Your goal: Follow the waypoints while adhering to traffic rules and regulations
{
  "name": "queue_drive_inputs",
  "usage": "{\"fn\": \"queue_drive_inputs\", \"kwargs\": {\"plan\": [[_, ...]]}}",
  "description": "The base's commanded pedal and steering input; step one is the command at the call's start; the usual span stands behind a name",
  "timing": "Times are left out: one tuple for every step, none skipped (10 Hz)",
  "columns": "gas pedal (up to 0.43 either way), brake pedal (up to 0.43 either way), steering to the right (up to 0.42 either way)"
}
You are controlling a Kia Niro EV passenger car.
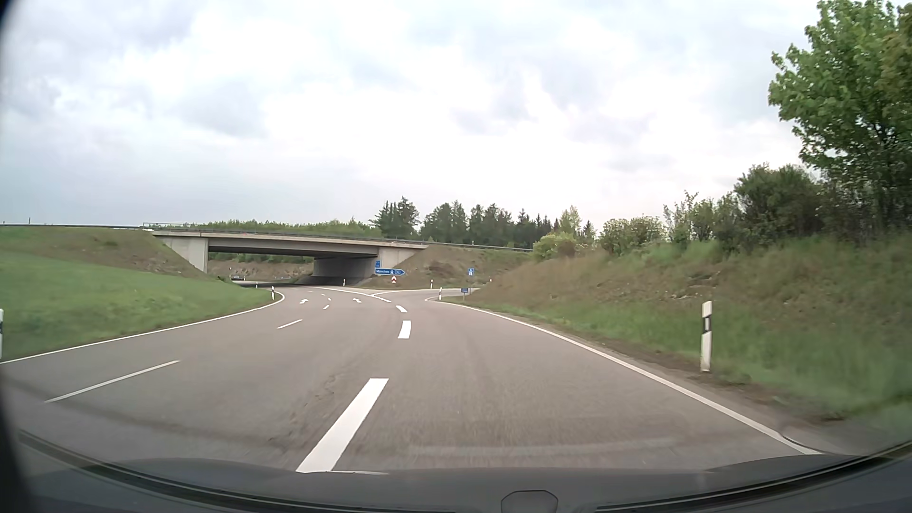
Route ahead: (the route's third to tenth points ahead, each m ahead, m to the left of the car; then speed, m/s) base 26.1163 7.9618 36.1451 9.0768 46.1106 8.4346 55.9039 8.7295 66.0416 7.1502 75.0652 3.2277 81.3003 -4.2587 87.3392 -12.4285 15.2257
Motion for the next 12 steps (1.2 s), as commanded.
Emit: {"fn": "queue_drive_inputs", "kwargs": {"plan": [[0.0, 0.018, -0.028], [0.0, 0.018, -0.028], [0.0, 0.024, -0.028], [0.0, 0.024, -0.03], [0.0, 0.037, -0.034], [0.0, 0.049, -0.035], [0.0, 0.061, -0.036], [0.0, 0.073, -0.036], [0.0, 0.079, -0.036], [0.0, 0.091, -0.036], [0.0, 0.104, -0.036], [0.0, 0.116, -0.036]]}}
